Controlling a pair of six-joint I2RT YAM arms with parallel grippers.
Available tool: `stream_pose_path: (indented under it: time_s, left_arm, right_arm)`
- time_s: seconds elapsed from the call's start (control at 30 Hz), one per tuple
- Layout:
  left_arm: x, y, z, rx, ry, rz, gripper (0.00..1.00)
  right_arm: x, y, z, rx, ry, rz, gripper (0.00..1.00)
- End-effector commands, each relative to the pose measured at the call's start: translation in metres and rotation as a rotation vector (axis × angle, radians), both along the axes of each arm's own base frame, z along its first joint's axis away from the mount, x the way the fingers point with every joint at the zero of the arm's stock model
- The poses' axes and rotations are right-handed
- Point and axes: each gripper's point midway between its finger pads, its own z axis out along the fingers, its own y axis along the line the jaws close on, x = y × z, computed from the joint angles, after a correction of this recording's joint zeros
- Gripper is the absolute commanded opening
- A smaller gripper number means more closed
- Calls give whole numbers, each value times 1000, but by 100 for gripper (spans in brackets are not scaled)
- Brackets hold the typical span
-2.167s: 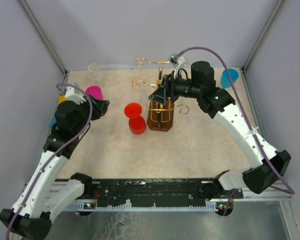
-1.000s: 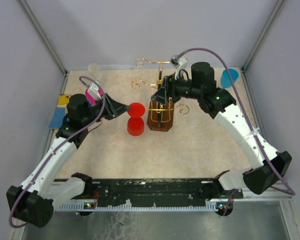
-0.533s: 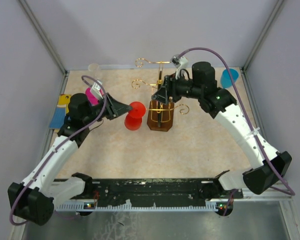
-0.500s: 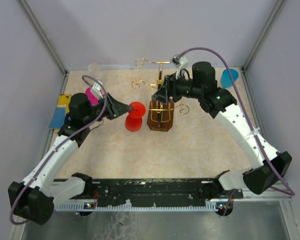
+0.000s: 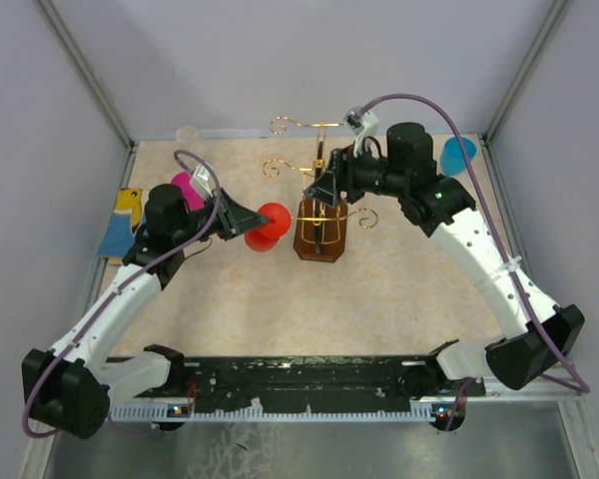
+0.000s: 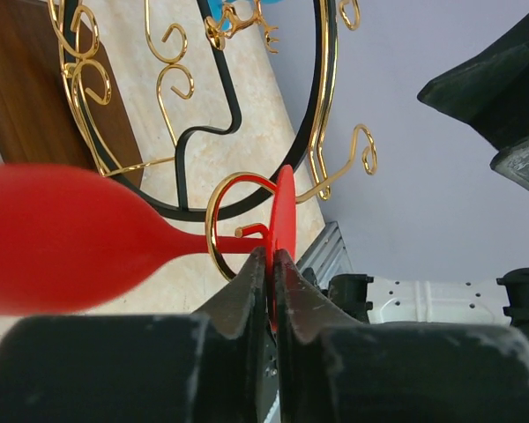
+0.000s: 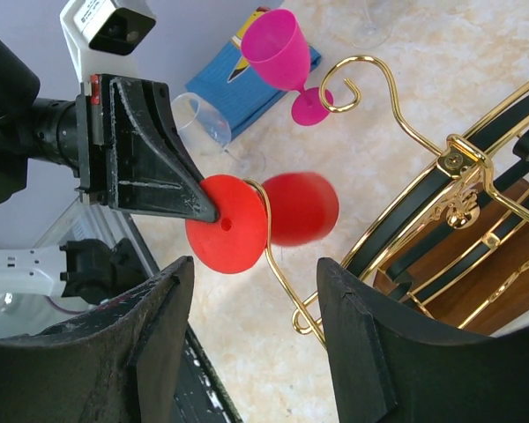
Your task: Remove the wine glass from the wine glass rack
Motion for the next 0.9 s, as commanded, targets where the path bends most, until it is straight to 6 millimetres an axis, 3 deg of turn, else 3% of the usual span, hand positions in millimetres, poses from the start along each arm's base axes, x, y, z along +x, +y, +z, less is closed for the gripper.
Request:
stream_pose_path:
  time_s: [0.0,0.13,0.5,0.87]
  left_arm:
    - [-5,-7,18,-28,-53,-50,9]
    - [1,-7,20,-20,-67,-37,1]
    - [13,6,55,36,-154,55,0]
    - [21,18,51,59,-135,107,0]
  right_arm:
    - [-5,-9,45,55,-125,-11,59]
    - [-6,-10,47,57,-130,-14,59]
    - [-7,-15,49,56,-142,-23,59]
    - [-7,-19,52,55,-153,-27,59]
